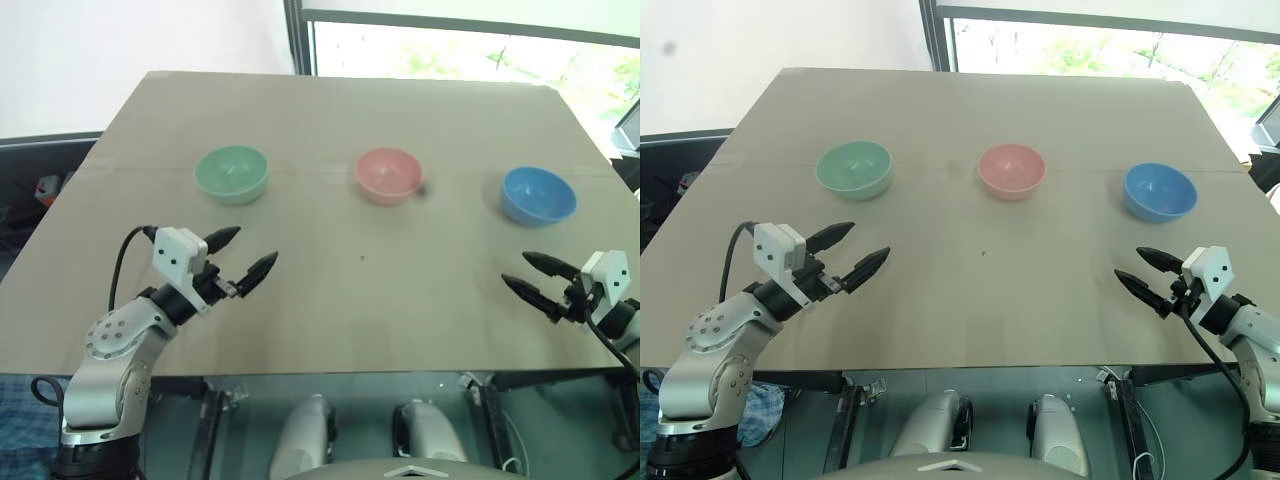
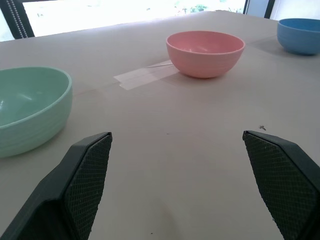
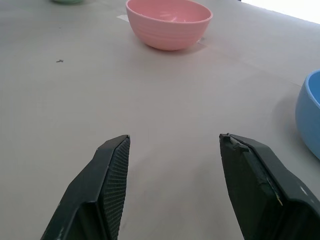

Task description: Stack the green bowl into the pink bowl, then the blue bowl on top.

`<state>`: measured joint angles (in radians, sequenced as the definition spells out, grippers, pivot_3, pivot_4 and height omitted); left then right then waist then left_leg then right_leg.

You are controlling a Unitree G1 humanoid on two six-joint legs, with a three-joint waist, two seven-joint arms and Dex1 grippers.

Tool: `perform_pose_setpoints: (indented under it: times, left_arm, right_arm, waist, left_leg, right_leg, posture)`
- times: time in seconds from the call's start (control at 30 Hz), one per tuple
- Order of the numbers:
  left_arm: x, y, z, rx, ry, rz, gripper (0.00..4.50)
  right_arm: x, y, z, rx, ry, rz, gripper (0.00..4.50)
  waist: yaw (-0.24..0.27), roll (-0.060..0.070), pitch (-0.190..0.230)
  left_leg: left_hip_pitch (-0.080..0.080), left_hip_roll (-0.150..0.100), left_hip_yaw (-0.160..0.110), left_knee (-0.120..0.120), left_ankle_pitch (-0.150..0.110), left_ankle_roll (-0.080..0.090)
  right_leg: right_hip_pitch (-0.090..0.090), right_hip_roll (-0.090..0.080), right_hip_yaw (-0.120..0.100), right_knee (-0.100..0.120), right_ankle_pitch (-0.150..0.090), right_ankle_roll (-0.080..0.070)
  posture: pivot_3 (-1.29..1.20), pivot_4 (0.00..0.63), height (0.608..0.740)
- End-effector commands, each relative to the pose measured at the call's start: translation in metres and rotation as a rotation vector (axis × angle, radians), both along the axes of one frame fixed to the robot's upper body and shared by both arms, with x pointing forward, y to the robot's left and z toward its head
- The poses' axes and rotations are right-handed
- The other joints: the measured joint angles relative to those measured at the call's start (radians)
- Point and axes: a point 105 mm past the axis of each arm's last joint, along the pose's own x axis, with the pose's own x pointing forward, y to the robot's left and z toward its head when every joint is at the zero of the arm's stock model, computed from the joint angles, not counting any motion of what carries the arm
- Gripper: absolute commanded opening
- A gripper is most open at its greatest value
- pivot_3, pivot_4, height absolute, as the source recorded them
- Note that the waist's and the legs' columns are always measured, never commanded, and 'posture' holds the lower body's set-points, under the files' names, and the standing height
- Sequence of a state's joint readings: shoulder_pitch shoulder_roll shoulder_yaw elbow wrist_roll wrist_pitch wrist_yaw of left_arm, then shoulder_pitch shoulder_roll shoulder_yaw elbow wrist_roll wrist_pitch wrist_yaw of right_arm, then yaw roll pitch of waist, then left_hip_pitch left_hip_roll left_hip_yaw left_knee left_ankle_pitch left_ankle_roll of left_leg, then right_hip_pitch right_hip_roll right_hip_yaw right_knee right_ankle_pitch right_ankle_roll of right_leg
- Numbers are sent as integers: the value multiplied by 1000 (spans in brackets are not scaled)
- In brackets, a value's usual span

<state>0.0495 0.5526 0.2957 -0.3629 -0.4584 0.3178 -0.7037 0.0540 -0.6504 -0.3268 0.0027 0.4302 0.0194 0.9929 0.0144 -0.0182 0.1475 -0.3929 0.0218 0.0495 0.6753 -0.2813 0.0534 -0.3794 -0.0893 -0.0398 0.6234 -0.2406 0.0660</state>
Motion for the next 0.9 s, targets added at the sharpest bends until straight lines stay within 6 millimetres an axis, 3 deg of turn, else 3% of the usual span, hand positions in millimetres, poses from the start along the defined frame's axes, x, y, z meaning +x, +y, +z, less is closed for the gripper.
perform_pose_setpoints:
  times: [0.03,0.4,0.73,0.9]
  left_arm:
    - [0,-5,13,15,-64,-39,4424]
    - [5,-6,16,6,-68,-55,4424]
    - [-1,-5,17,-17,-58,-70,4424]
    - [-8,-1,19,-26,-58,-86,4424]
  right_arm:
    - [0,2,9,-21,-48,14,3010]
    - [-2,8,9,-20,-62,20,3010]
    - [3,16,11,-18,-71,47,3010]
    - [23,28,28,-43,-90,50,3010]
  waist:
    - [0,0,0]
    - [0,0,0]
    - [0,0,0]
    - [-4,0,0]
  left_leg:
    - [0,0,0,0,0,0]
    - [0,0,0,0,0,0]
    - [0,0,0,0,0,0]
    - [0,0,0,0,0,0]
  right_leg:
    - [0,0,0,0,0,0]
    - [0,0,0,0,0,0]
    - [0,0,0,0,0,0]
    - [0,0,0,0,0,0]
  posture:
    - [0,150,740]
    - [0,150,740]
    - [0,150,740]
    - [0,150,740]
